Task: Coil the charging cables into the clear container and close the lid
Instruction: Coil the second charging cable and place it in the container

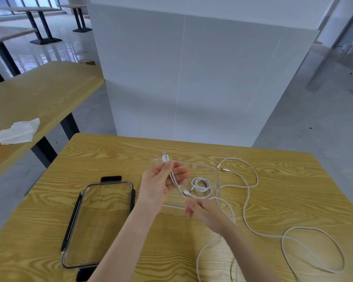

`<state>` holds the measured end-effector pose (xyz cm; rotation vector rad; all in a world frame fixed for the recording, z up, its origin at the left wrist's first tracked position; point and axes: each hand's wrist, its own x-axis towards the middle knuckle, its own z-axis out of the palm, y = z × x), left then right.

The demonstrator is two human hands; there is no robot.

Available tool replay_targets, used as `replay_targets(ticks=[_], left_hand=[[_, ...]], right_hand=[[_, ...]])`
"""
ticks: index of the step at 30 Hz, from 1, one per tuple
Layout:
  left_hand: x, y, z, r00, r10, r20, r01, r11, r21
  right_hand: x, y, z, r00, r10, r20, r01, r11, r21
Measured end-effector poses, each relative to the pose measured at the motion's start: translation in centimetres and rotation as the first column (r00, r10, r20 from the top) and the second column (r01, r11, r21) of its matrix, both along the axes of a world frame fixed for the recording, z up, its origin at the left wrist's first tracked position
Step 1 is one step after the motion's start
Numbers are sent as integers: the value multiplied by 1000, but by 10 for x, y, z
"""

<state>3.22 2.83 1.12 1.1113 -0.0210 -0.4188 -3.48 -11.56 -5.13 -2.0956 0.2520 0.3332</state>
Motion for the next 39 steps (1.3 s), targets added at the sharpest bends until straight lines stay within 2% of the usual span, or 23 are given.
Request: replay_targets(ticks=[5, 8, 11, 14, 16, 21, 23, 27, 32, 35, 39], left_hand=[[-7, -6, 4, 987, -68, 145, 58, 996, 68], [-9, -6, 7, 985, -135, 108, 120, 983, 141], [-11, -6, 3, 974, -228, 21, 215, 943, 256], [-14, -9, -5, 960, -271, -72, 279, 897, 343], [-13, -10, -7, 963, -251, -98, 270, 897, 350], [-15, -15, -11, 970, -236, -56, 236, 865, 443], [-15, -17, -13, 977, -211, -22, 197, 866, 460], [-10, -17, -12, 995, -100, -29, 104, 914, 392], [4, -8, -20, 987, 40, -157, 6, 959, 285], [8, -5, -17, 973, 30, -229, -1, 992, 126], [10, -2, -11, 962, -22, -271, 20, 1000, -11]], right_hand=[[12, 9, 4, 994, 93, -55, -97, 992, -80], [22, 10, 5, 995, 94, -42, -99, 987, -131], [35, 2, 11, 1000, 23, -14, -25, 984, -175], [43, -9, 28, 994, -100, 50, 105, 988, -117], [43, -11, 38, 988, -118, 101, 129, 986, -107], [41, -7, 58, 976, -175, 126, 168, 984, 65], [37, -2, 63, 970, -172, 174, 167, 985, 44], [26, 9, 67, 959, -189, 212, 170, 980, 104], [10, 18, 70, 992, -77, 95, 45, 952, 302], [4, 27, 63, 997, 18, 70, -40, 943, 331], [1, 29, 48, 998, 39, 58, -57, 934, 352]])
